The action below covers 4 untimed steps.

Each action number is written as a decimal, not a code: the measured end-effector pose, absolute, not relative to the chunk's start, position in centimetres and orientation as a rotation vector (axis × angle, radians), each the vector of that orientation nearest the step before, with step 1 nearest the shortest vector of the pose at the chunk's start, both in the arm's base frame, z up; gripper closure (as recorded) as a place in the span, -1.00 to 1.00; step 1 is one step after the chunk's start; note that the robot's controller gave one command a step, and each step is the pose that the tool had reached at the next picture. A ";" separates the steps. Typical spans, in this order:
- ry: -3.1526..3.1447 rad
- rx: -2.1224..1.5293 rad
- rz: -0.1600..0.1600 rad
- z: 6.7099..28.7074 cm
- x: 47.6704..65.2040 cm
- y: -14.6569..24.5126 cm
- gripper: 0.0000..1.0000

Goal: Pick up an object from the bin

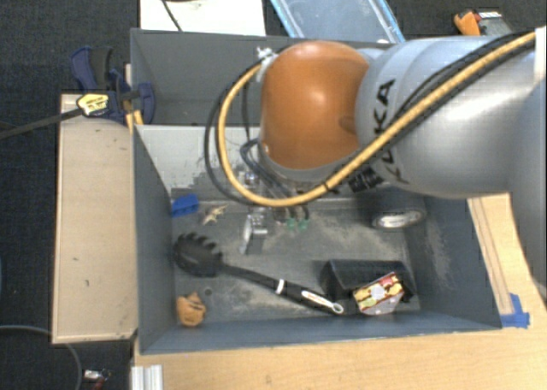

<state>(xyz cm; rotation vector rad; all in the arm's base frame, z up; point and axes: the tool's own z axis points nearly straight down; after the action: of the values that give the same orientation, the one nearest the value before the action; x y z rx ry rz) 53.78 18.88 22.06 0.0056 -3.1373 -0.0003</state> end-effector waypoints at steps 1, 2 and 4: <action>-3.144 -0.004 -0.003 22.4 54.0 18.8 -1.00; -3.140 -0.209 -0.005 15.9 53.2 21.5 -1.00; -3.133 -0.278 -0.004 12.2 54.3 25.5 -1.00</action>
Offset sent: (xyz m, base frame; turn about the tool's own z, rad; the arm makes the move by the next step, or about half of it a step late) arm -0.0179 0.0625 -0.1506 0.3091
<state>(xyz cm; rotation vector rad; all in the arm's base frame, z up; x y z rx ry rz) 54.27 25.48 12.19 -0.2780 -3.1327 -0.0037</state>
